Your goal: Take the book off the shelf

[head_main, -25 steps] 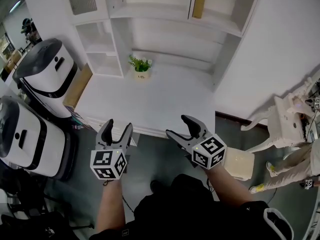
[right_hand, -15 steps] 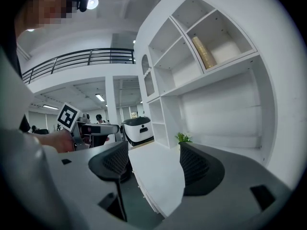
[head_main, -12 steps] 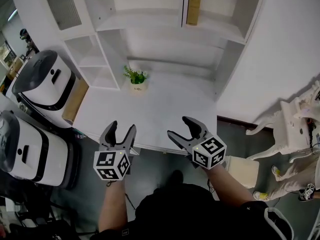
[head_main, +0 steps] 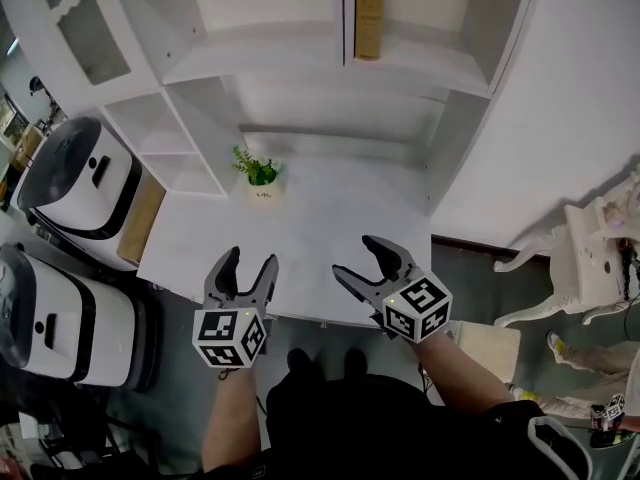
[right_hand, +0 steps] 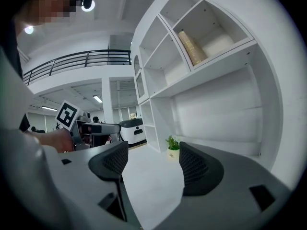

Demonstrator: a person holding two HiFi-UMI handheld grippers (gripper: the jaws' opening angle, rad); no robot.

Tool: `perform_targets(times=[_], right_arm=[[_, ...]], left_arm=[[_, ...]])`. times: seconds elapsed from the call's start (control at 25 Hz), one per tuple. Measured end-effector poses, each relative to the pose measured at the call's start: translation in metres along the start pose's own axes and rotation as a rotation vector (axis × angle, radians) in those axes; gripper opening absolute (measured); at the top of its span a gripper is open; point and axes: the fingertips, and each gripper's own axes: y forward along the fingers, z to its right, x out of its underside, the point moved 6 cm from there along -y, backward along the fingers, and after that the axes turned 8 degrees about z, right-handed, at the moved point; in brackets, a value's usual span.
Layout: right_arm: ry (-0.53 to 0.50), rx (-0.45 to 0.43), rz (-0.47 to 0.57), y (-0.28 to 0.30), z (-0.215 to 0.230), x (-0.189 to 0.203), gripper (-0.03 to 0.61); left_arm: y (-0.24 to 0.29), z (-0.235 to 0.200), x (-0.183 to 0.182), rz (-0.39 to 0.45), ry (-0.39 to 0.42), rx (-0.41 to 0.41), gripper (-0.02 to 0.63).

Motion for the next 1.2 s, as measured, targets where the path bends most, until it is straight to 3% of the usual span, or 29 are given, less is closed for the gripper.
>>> perform_targets(times=[0.36, 0.76, 1.2], right_arm=[[-0.043, 0.131, 0.014, 0.051, 0.027, -0.019, 0.345], [-0.037, 0.304, 0.069, 0.135, 0.024, -0.047, 0.345], [-0.106, 0.427, 0.111, 0.101, 0.061, -0.093, 0.345]], left_arm=[[0.064, -0.042, -0.004, 0.015, -0.004, 0.123, 0.296], [0.136, -0.119, -0.048, 0.029, 0.015, 0.338, 0.261], [0.192, -0.089, -0.079, 0.063, 0.046, 0.452, 0.233]])
